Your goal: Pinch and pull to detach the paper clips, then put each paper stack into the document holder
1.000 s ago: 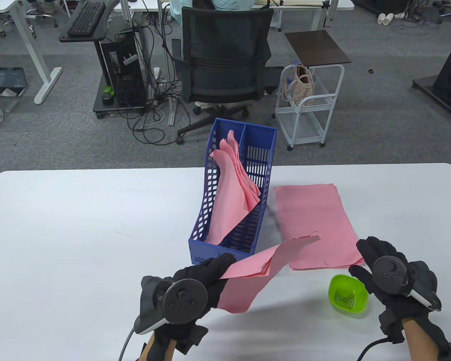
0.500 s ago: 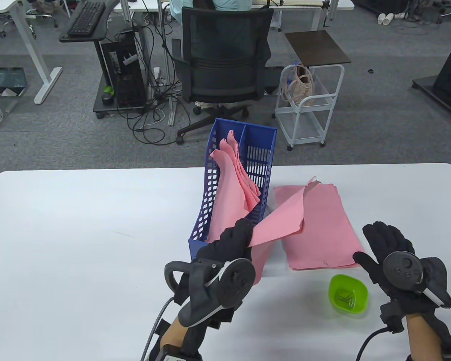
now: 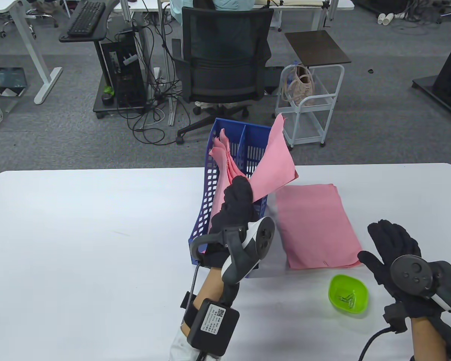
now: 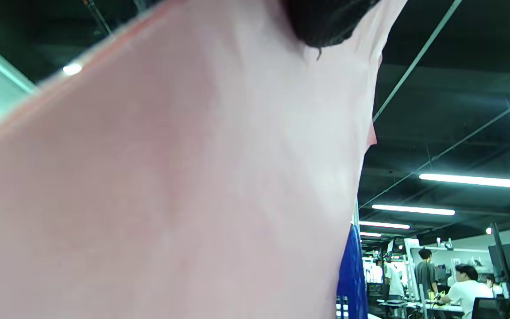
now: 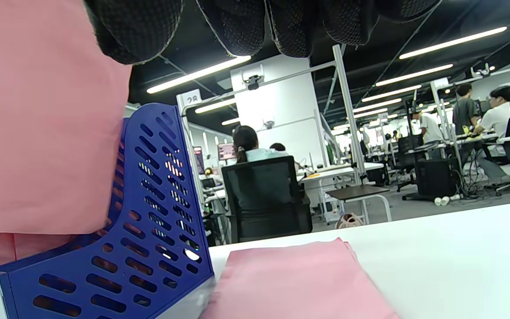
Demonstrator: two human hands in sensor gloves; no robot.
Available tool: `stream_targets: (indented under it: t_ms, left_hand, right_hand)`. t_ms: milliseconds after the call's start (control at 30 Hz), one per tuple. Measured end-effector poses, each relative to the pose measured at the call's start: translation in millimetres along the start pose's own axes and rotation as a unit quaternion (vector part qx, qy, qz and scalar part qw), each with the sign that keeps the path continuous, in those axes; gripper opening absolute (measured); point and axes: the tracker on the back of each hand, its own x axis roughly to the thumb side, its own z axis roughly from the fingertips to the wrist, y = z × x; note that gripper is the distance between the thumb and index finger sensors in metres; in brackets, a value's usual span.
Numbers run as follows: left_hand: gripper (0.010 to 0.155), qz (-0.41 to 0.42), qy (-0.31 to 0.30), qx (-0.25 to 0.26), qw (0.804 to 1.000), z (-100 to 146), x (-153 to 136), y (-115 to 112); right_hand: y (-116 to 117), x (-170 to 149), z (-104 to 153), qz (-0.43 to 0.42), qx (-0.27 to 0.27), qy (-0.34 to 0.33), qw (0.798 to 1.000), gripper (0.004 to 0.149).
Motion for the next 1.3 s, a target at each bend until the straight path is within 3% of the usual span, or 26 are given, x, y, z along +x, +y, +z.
stream_targets:
  t_ms: [300,467,567,900,1133,1300]
  left_hand:
    - [0.049,0.104,0.021,-0.048,0.993,13.7,-14.9,-69.7]
    - [0.052,0.128,0.024,-0.078,0.988,21.6,-16.5,-95.1]
    - [0.054,0.101,0.014,-0.083,0.991,25.2,-17.1,-103.3]
    - [0.068,0.071,-0.043,-0.085,0.993,31.7,-19.8,-98.8]
    - [0.073,0.036,-0.124,-0.097,0.987,38.0,-29.0,-71.1]
    - [0.079,-0.035,-0.180,-0.096,0.978,51.9,-47.3,-52.4]
  right_hand:
    - [1.9,1.8,-0.5,0.008,0.001,-0.003,1.000,0.072]
    - [5.5,1.9,-1.4,0.014,0.006,-0.003,1.000,0.072]
    - [7.4,1.7,-1.9,0.014,0.011,-0.002,1.000,0.072]
    - [11.9,3.1,-3.4,0.019,0.021,-0.003,1.000,0.072]
    - [15.2,2.0,-5.2,0.020,0.034,0.000,0.999,0.072]
    - [21.5,-1.4,-8.2,0.024,0.058,0.004,0.998,0.072]
